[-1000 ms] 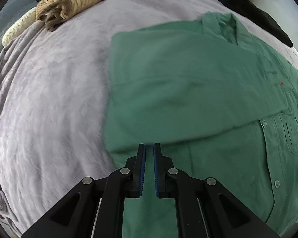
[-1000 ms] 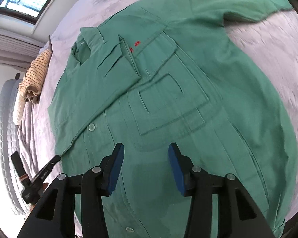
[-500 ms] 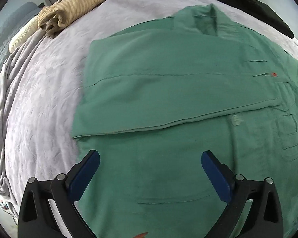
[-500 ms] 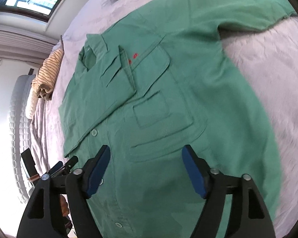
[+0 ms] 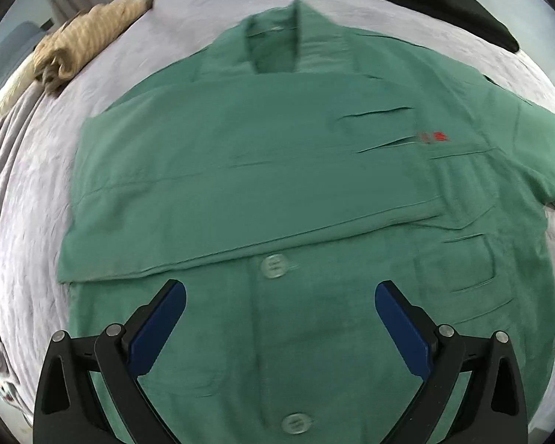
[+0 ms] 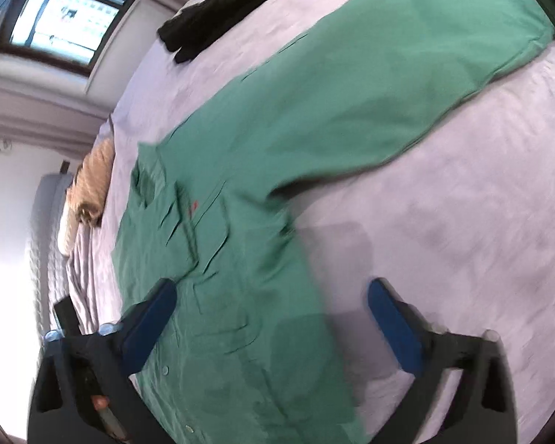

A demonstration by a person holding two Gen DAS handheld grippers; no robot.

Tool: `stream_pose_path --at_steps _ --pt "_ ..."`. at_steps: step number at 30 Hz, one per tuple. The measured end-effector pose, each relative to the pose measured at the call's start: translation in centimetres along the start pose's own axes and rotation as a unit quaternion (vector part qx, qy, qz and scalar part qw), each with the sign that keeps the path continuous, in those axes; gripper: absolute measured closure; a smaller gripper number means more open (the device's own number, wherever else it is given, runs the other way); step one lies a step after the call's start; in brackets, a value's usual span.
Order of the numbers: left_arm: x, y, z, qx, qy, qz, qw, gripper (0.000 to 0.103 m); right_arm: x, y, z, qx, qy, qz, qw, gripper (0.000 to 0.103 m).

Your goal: Fold large clothes

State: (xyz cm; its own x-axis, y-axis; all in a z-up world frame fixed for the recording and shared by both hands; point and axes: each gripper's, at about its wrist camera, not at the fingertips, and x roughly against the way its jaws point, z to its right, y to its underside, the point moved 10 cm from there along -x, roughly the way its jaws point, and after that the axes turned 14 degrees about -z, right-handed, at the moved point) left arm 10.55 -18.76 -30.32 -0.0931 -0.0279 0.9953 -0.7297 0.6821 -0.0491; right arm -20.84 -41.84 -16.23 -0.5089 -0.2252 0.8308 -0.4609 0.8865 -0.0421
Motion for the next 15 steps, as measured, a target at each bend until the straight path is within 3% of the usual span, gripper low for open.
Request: stream_pose_path --at_steps 9,15 --pt "-1.9 -3.6 4.5 -0.029 0.009 -0.004 0.9995 0.0 4.4 -4.7 6.4 -0.067 -0.003 0.049 0.997 0.0" --pt "-2.8 -5.3 6.2 -0.045 0.016 -0.002 0.9989 0.0 8.5 -9.1 11.3 -0.142 -0.055 0.117 0.981 0.0"
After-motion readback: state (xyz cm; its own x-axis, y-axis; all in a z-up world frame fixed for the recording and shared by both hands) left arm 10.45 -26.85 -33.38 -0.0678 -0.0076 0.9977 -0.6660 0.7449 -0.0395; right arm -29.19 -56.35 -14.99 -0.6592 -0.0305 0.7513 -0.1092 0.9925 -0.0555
